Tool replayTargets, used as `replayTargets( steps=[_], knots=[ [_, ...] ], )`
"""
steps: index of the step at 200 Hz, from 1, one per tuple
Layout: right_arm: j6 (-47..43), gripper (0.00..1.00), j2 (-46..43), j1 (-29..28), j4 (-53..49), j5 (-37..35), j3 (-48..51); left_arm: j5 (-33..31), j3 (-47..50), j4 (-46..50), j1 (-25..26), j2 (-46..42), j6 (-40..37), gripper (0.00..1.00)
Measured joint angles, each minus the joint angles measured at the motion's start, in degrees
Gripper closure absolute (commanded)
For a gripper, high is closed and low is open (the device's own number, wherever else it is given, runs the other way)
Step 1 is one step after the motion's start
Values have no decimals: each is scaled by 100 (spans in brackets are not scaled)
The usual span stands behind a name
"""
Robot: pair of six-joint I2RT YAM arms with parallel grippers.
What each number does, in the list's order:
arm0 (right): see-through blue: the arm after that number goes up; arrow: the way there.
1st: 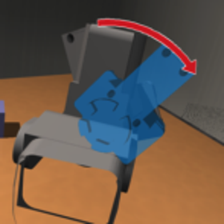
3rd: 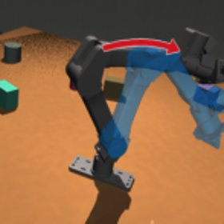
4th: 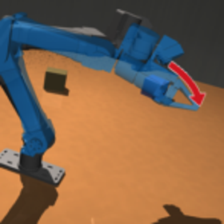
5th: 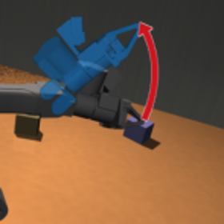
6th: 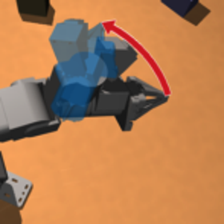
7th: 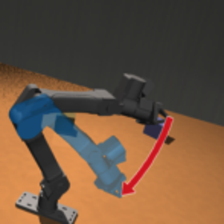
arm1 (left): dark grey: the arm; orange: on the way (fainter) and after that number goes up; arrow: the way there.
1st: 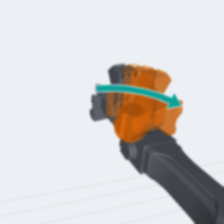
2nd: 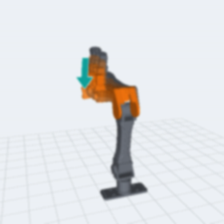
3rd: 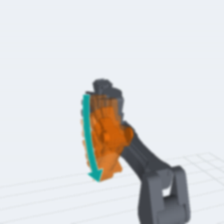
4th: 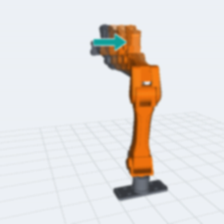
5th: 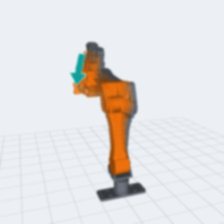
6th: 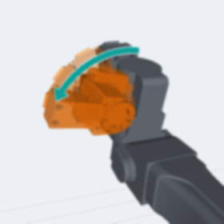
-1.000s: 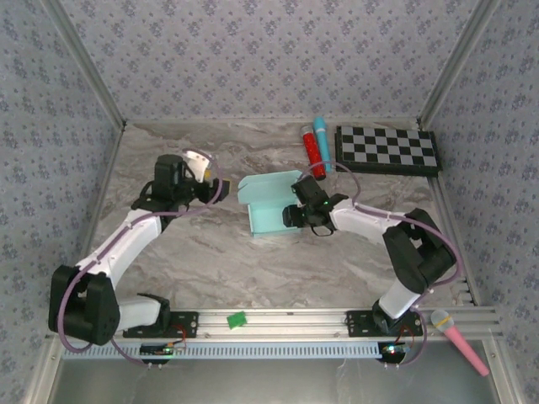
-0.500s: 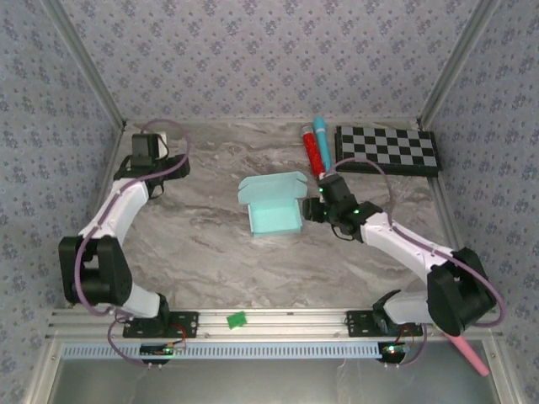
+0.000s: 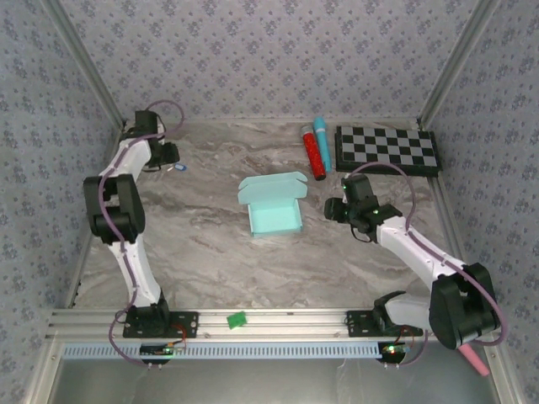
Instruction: Fold the paper box
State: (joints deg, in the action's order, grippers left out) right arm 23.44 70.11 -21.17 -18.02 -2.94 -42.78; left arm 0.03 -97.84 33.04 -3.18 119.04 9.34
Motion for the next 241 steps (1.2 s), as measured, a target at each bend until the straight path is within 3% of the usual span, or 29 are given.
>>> replayTargets(
  steps=[38,99,189,241],
  knots=[
    [-4,47,11,44,9,42,0,87,-1504,629,-28,1132,-177,62],
    [-4,47,243,70,63,85,0,387,-3152,1532,-72,2192,-273,61],
    [0,46,398,70,109,131,0,490,-3532,2151,-94,2640,-260,63],
    [2,46,413,68,114,177,0,514,-3541,2249,-94,2660,-243,78]
  ],
)
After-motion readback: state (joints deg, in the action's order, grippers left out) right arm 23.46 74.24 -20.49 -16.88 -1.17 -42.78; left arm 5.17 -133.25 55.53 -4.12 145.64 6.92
